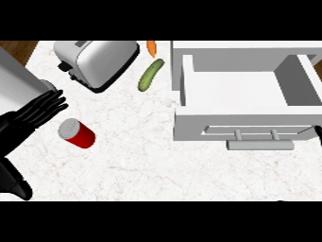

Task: Pick up the can, place it into the drawer and close the drawer

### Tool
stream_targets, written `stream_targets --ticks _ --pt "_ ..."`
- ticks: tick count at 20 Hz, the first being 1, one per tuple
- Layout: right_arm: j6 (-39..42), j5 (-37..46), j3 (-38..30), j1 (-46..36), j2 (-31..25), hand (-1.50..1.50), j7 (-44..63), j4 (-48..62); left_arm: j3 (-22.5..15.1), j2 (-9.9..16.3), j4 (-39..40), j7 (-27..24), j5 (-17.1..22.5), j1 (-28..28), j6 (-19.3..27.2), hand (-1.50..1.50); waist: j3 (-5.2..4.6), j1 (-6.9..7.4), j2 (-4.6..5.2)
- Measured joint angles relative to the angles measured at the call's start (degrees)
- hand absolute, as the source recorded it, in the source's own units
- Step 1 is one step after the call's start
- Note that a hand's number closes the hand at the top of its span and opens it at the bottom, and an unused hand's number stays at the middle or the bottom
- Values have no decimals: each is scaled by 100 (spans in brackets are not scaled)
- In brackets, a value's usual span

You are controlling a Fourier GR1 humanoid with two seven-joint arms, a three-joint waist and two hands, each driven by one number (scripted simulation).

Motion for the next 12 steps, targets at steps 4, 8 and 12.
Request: stream_targets --ticks 4,8,12 --pt "67 12 -94 -89 21 -150 -133 230 36 -98 443 -506 -546 -86 -52 -150 1 1 3" --pt "81 122 9 49 140 -150 -109 17 65 -118 1028 -1146 -1149 -203 -41 -150 -2 -11 5" --pt "140 92 -86 16 149 -150 -131 95 60 -83 1626 -1633 -1652 -390 134 -150 -3 -12 5"
